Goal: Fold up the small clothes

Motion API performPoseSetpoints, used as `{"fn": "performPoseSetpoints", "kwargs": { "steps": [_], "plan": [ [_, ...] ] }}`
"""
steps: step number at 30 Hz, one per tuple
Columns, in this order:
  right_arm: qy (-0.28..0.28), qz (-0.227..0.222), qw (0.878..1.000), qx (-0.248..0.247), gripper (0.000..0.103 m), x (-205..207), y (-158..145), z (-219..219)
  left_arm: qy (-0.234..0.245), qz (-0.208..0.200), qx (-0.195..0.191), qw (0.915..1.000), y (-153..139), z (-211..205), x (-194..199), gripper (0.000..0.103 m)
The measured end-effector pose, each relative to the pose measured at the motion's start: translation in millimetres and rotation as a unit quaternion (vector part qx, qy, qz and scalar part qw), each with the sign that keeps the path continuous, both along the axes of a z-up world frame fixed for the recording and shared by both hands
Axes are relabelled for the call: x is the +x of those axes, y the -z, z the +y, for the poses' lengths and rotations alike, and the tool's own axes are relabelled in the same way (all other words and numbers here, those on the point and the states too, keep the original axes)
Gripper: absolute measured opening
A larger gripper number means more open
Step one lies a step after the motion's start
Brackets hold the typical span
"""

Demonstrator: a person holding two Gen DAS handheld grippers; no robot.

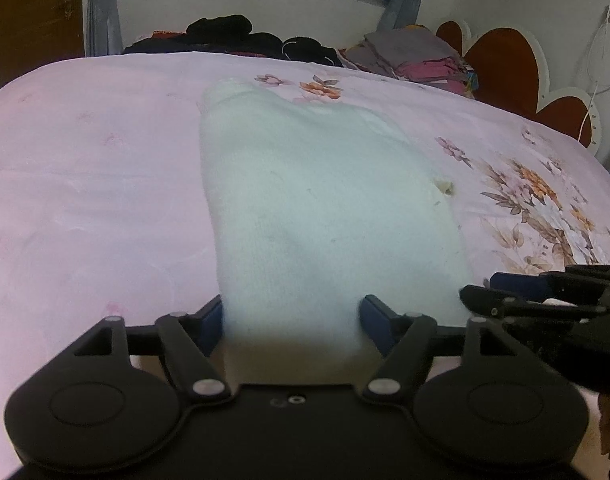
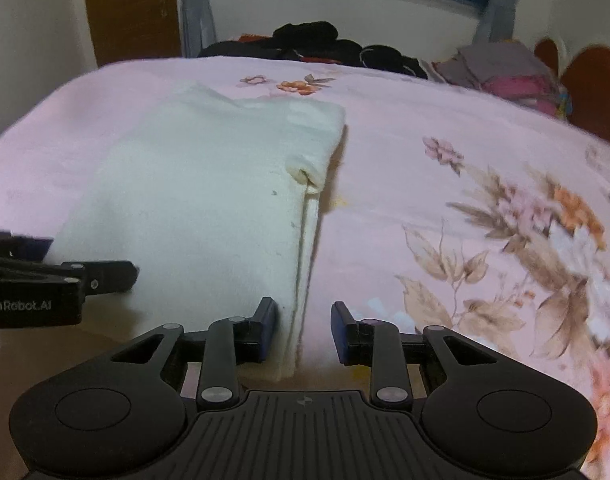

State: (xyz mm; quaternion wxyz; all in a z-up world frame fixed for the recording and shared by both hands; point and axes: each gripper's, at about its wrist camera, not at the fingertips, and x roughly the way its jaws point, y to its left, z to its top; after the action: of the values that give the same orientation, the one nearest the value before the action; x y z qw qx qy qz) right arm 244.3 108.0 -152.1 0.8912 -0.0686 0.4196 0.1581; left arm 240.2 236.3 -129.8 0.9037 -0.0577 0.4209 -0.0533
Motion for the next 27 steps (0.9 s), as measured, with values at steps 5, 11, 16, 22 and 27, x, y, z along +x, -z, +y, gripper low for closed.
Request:
{"fn": "performPoseSetpoints", "kwargs": {
  "steps": [5,11,16,22,27],
  "plan": [
    [0.008,0.005,1.0,0.005,0.029,2.8,4.8,-0.4,0.01,0.014,0.01,0.9998,0.3,-5.3,2.2,0.092],
    [0.009,0.007,1.0,0.009,0.029,3.7,5.7,-1.8,0.007,0.035,0.005,0.9994,3.2,-5.2,6.6,0.103],
    [0.015,0.006,1.0,0.027,0.029,2.6,7.6,-7.7,-0.013,0.053,0.017,0.9984,1.6,-5.7,7.9,0.103],
    [0.015,0.006,0.999,0.036,0.029,1.9,6.8,-9.7,-0.073,0.078,-0.003,0.9943,-4.3,5.8,-1.0,0.103],
    [0.014,0.008,0.998,0.06,0.029,0.0,-5.5,-16.0,-0.116,0.073,0.009,0.9905,-20.5,7.2,-22.4,0.096]
  ]
}}
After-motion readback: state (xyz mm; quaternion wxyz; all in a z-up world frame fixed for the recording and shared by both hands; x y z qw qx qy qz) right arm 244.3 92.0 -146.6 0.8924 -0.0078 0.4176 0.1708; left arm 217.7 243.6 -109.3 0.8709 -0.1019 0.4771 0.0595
